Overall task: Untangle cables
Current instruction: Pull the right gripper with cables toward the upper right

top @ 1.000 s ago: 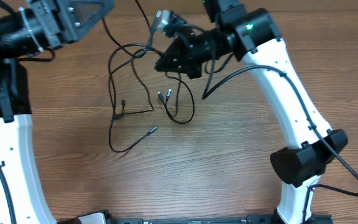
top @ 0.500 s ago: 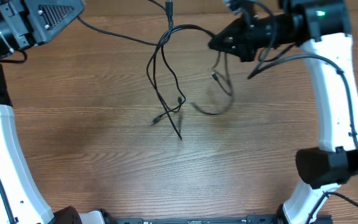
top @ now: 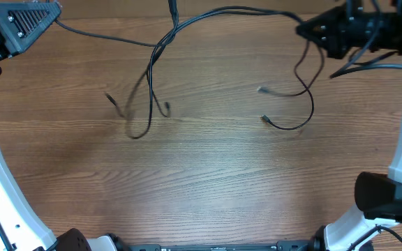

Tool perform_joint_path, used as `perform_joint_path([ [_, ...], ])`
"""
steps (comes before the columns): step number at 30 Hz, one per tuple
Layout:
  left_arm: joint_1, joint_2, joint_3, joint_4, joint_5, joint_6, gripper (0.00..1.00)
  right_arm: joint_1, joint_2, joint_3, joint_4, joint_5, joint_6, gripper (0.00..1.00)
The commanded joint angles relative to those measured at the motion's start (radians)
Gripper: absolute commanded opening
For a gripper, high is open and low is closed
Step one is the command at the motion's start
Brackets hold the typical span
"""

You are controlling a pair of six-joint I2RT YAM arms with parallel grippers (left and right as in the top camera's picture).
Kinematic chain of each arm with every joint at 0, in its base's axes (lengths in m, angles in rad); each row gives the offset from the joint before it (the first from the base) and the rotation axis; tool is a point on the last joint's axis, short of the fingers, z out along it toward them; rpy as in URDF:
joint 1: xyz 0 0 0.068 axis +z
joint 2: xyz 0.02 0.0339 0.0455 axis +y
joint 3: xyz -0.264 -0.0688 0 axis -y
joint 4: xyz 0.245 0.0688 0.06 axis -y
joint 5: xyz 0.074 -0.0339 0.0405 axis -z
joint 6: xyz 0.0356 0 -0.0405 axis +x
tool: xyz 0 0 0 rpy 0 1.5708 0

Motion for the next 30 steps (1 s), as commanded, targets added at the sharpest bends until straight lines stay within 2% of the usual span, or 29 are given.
perform_joint_path([
  [1, 0.014, 0.001, 0.026, 0.004, 0.018, 0.031, 0.04, -0.076, -0.031, 0.005, -0.002, 0.038, 0.018, 0.04],
  [11, 0.045, 0.002, 0.026, 0.005, 0.018, 0.067, 0.04, -0.251, -0.042, 0.005, 0.019, 0.033, 0.019, 0.04],
  [17, 0.072, 0.002, 0.026, 0.005, 0.018, 0.068, 0.04, -0.326, -0.042, 0.005, 0.016, -0.049, 0.018, 0.04],
  [22, 0.07, 0.002, 0.026, 0.004, 0.018, 0.067, 0.04, -0.311, -0.042, 0.005, 0.007, -0.102, 0.017, 0.04],
  [30, 0.063, 0.002, 0.025, 0.004, 0.006, 0.071, 0.04, -0.168, -0.046, 0.005, 0.006, -0.117, 0.017, 0.04],
])
